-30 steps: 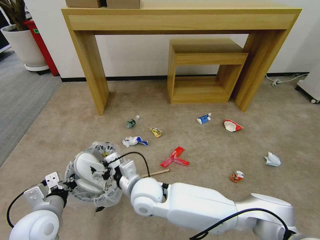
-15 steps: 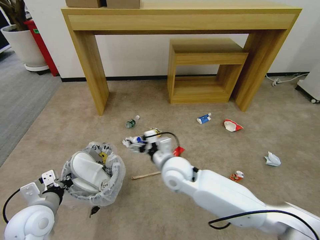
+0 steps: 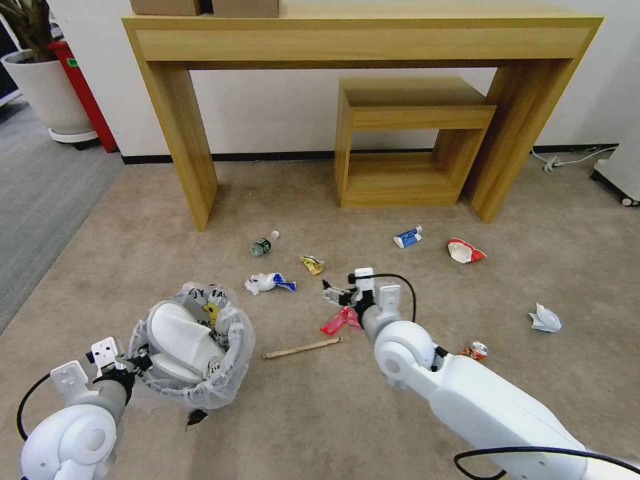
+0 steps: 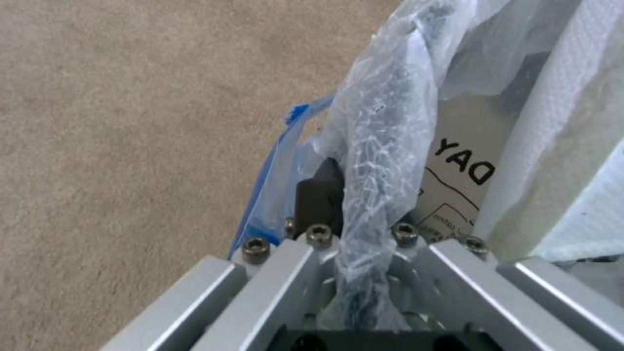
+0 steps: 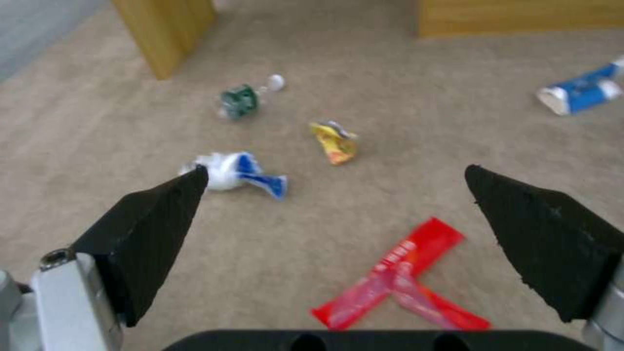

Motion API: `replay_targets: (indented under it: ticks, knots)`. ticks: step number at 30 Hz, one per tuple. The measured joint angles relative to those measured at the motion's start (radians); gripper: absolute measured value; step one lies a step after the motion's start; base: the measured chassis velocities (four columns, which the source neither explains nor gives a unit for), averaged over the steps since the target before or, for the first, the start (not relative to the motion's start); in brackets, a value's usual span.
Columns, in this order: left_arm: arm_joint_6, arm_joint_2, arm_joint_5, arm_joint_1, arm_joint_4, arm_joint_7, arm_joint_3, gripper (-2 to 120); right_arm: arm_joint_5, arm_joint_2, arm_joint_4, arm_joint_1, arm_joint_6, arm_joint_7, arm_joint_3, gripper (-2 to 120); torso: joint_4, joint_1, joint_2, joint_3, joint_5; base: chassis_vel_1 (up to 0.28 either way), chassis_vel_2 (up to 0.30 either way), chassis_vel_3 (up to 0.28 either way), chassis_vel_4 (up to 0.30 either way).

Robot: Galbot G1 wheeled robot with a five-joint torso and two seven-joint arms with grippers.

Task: Pick up the trash bin and place the garbage on the floor into it.

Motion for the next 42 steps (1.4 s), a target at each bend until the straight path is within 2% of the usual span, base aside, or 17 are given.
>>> replay_targets:
  ticks: [4, 12, 14, 20, 22, 23, 26, 28, 29, 37, 42]
  knots:
    - [-0.003, -0.005, 0.003, -0.003, 0.003, 0.003, 0.005, 0, -0.003, 0.005, -0.035, -0.042, 0.001, 0.024, 0.036, 100, -0.0001, 0.0, 0.0, 0.0, 0.0, 0.0, 0.0, 0.0, 0.0]
    - [-0.005, -0.019, 0.015, -0.008, 0.004, 0.008, 0.013, 0, 0.002, 0.069, -0.17, -0.061, -0.001, 0.067, 0.061, 100, 0.0, 0.0, 0.0, 0.0, -0.0002, 0.0, 0.0, 0.0, 0.0]
    - [-0.009, -0.022, 0.02, -0.007, 0.004, 0.01, 0.014, 0, 0.002, 0.117, -0.244, -0.04, -0.001, 0.075, 0.05, 100, -0.0001, 0.0, 0.0, 0.0, -0.0003, 0.0, 0.0, 0.0, 0.0]
    - [-0.014, -0.026, 0.026, 0.003, -0.002, 0.012, 0.012, 0, 0.0, 0.182, -0.333, -0.002, 0.002, 0.076, 0.018, 100, 0.0001, 0.0, 0.0, 0.0, -0.0004, 0.0, 0.0, 0.0, 0.0]
    - [-0.02, -0.031, 0.031, 0.013, -0.009, 0.017, 0.007, 0, -0.001, 0.247, -0.42, 0.033, 0.007, 0.079, -0.008, 100, 0.0, 0.0, 0.0, 0.0, -0.0003, 0.0, 0.0, 0.0, 0.0]
    - [-0.02, -0.031, 0.031, 0.013, -0.009, 0.017, 0.007, 0, -0.001, 0.247, -0.42, 0.033, 0.007, 0.079, -0.008, 100, 0.0, 0.0, 0.0, 0.0, -0.0003, 0.0, 0.0, 0.0, 0.0]
    - [-0.029, -0.037, 0.038, 0.026, -0.016, 0.021, 0.0, 0, -0.014, 0.315, -0.531, 0.065, 0.02, 0.086, -0.027, 100, 0.0002, 0.0, 0.0, 0.0, -0.0002, 0.0, 0.0, 0.0, 0.0]
    - [-0.03, -0.038, 0.039, 0.027, -0.016, 0.021, -0.001, 0, -0.018, 0.322, -0.547, 0.067, 0.022, 0.086, -0.03, 99, 0.0002, 0.0, 0.0, 0.0, -0.0003, 0.0, 0.0, 0.0, 0.0]
    - [-0.035, -0.041, 0.044, 0.031, -0.018, 0.024, -0.002, 0, -0.035, 0.347, -0.612, 0.076, 0.033, 0.086, -0.035, 98, 0.0001, 0.0, 0.0, 0.0, -0.0003, 0.0, 0.0, 0.0, 0.0]
    - [-0.04, -0.053, 0.053, 0.041, -0.032, 0.03, -0.002, 0, -0.08, 0.419, -0.803, 0.109, 0.082, 0.046, -0.04, 99, 0.0, 0.0, 0.0, 0.0, -0.0003, 0.0, 0.0, 0.0, 0.0]
    - [-0.041, -0.061, 0.055, 0.04, -0.033, 0.032, 0.001, 0, -0.087, 0.439, -0.835, 0.116, 0.089, 0.034, -0.047, 99, 0.0, 0.0, 0.0, 0.0, -0.0003, 0.0, 0.0, 0.0, 0.0]
